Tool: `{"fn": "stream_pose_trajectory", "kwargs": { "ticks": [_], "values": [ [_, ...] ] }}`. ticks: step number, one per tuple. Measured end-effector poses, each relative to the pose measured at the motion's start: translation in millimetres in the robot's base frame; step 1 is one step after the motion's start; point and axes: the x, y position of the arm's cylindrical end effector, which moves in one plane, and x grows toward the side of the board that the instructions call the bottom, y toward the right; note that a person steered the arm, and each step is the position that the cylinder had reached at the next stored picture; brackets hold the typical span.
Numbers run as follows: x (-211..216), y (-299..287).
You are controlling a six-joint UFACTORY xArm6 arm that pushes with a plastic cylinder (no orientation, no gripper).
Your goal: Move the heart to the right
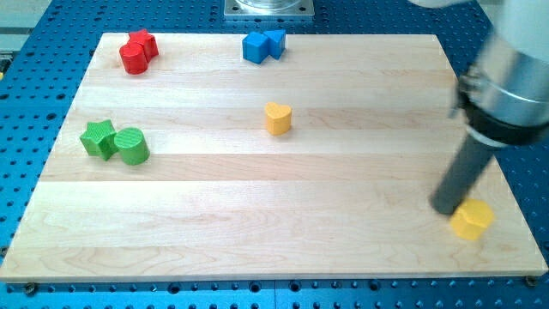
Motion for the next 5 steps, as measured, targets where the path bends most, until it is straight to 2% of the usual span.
{"fn": "stream_pose_trajectory", "kwargs": {
  "ticks": [1,2,3,4,5],
  "values": [
    [2.5,-15.6],
    [-32.8,-55.6],
    [-33.8,-111.1],
    [-47.9,-217.4],
    [-112.8,-278.0]
  ]
}}
